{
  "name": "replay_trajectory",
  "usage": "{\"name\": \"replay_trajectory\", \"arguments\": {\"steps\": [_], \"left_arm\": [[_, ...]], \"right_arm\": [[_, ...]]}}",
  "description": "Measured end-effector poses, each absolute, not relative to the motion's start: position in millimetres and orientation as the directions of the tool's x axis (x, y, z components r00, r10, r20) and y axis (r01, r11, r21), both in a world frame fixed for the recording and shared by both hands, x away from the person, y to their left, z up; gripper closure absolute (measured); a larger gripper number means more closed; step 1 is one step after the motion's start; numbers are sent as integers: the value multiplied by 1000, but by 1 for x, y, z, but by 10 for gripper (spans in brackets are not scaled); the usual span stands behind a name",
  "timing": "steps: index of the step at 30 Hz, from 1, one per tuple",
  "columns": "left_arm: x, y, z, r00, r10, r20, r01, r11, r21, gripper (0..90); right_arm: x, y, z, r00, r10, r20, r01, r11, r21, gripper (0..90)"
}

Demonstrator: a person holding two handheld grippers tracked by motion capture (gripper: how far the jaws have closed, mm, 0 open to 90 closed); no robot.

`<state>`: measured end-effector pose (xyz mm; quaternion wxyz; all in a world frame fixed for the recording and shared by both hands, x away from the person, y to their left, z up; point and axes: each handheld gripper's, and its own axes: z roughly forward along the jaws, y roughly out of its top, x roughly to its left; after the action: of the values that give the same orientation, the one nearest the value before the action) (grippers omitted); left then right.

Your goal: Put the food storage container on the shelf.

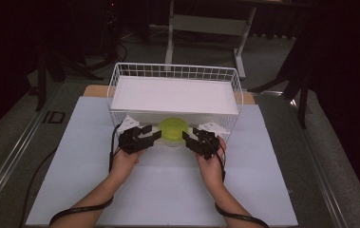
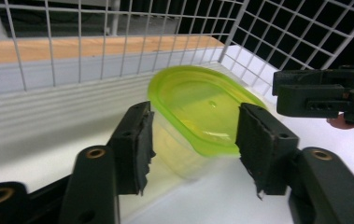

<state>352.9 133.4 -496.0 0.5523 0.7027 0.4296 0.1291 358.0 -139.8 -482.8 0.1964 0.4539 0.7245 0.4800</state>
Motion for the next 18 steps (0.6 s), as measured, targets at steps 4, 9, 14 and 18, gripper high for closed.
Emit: {"name": "replay_trajectory", "arguments": {"steps": [4, 9, 14, 18], "left_arm": [[337, 140, -499, 633, 708, -315, 459, -16, 888, 360], [319, 145, -506, 633, 701, -329, 473, -13, 881, 207], [304, 145, -513, 614, 743, -266, 453, -56, 890, 11], [295, 145, -515, 607, 773, -186, 405, -99, 909, 11]], "right_arm": [[347, -140, -486, -525, 836, 158, 490, 145, 859, 762], [337, -135, -498, -535, 830, 159, 516, 172, 839, 898], [336, -128, -507, -546, 825, 147, 521, 197, 831, 900], [340, -119, -515, -550, 821, 153, 535, 205, 820, 900]]}}
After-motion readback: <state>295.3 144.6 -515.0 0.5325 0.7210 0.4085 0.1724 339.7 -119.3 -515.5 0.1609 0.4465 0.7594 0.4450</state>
